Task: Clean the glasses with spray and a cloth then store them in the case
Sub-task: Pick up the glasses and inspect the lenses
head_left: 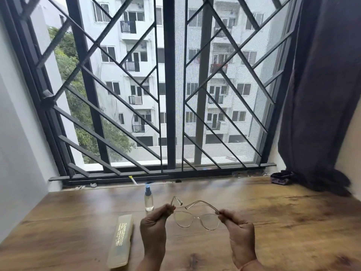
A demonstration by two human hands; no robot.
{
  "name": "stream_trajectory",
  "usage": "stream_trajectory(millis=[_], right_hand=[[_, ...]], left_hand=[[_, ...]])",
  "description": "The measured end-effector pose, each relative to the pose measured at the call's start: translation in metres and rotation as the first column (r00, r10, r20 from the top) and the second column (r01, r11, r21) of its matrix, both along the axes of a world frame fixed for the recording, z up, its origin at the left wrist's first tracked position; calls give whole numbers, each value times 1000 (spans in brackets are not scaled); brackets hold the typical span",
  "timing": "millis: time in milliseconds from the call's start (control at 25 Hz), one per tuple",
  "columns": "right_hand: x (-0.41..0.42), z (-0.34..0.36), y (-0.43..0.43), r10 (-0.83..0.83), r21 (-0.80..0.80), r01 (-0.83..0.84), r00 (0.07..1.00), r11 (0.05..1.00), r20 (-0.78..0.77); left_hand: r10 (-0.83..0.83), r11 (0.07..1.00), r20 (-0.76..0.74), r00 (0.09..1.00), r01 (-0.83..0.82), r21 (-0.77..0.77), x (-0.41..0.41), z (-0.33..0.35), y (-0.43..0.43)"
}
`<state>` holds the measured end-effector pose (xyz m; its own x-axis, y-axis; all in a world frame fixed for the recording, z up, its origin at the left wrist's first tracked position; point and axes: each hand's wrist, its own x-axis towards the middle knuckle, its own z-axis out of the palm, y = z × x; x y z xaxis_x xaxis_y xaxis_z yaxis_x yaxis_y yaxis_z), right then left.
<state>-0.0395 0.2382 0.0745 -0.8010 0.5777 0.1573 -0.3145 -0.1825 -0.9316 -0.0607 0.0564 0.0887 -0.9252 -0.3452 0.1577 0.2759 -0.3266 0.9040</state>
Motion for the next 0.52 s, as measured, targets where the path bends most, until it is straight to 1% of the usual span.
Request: stream_trajectory(millis=[160, 320, 400, 480, 520], right_hand=[[1, -1, -1, 32, -68, -31, 999, 997, 7], [-2, -1, -1, 74, -219, -87, 995, 972, -66], [-2, -1, -1, 78, -281, -95, 994, 955, -71], [0, 5, -3, 115, -326, -142, 988, 935, -101], [2, 8, -5, 115, -322, -143, 988, 936, -103]], left_hand=[[4, 1000, 4, 1000, -4, -14, -1, -1, 0], [10, 1000, 9, 1000, -10, 8, -1, -1, 0], [12, 1000, 9, 1000, -12, 27, -1, 0, 1], [19, 1000, 34, 999, -19, 22, -1, 0, 0], [23, 1000, 60, 998, -22, -10, -1, -1, -1]])
